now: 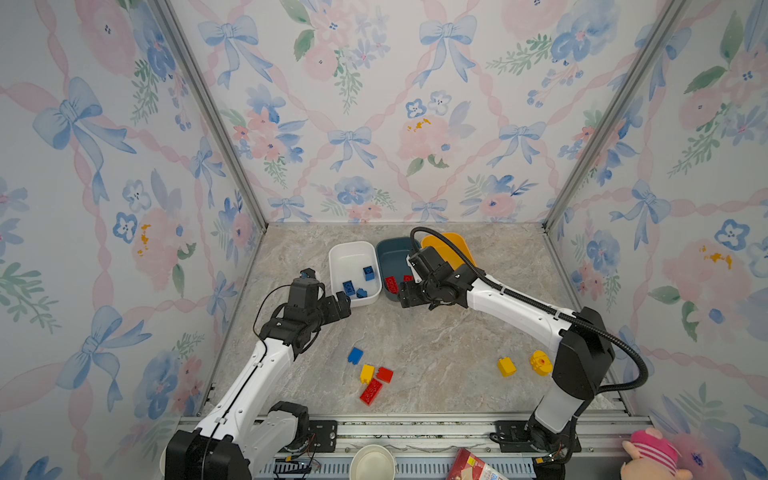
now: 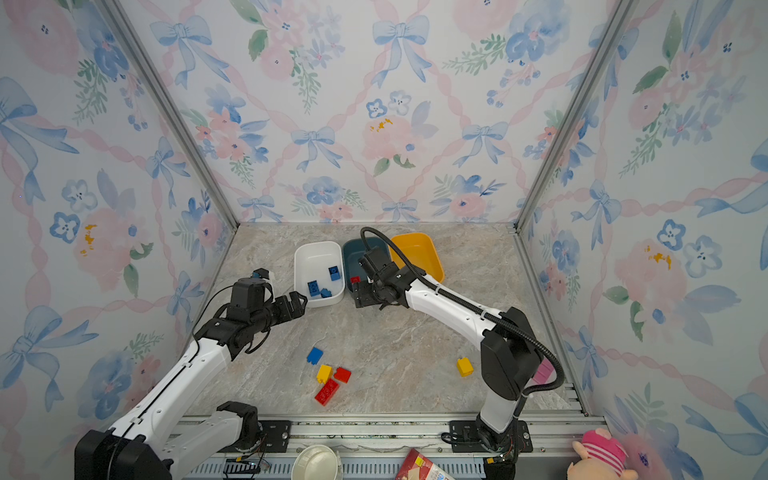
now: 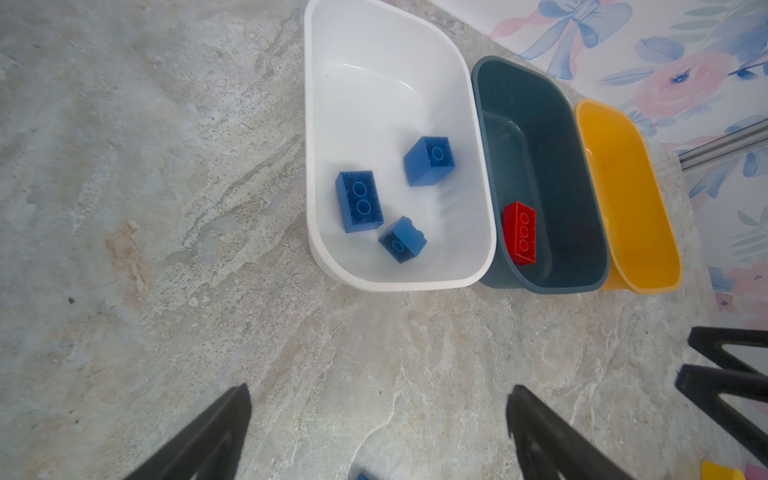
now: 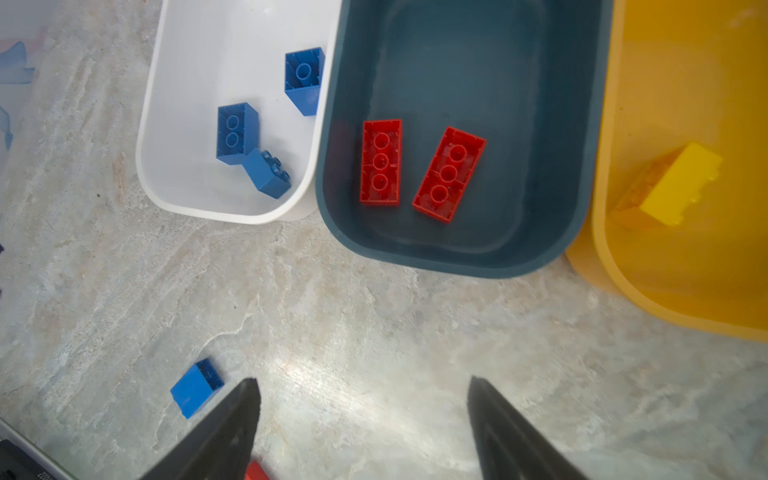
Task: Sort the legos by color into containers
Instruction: 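Withdraw the right gripper and move it over a small yellow brick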
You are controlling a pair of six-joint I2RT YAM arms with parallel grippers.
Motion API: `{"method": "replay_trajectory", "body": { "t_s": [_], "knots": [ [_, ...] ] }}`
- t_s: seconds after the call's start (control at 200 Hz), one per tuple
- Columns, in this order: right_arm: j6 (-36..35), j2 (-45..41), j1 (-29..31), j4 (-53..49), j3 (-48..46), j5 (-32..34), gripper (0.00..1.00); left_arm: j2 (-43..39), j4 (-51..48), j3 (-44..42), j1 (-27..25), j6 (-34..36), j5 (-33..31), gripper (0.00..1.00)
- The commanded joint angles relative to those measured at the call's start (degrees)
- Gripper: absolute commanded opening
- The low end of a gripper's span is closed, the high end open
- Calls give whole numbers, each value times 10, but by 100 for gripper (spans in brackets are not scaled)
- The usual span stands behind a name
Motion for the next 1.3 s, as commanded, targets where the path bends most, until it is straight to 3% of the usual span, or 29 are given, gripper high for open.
{"method": "replay_trajectory", "body": {
  "t_s": [0.0,0.435,0.72,1.08,1.295],
  "knots": [
    [20,-59,-12,-28,-47,20,83,-10,9,-8,3,2,11,98],
    [80,-223,-54,-96,-217,49,88,-18,18,-33,2,11,27,98],
    [134,-316,-124,-156,-317,54,91,-21,29,-48,1,11,41,98],
    [146,-349,-225,-174,-401,55,99,-21,31,-51,0,11,46,98],
    [127,-347,-246,-154,-436,49,100,-23,30,-52,0,12,46,98]
  ]
}}
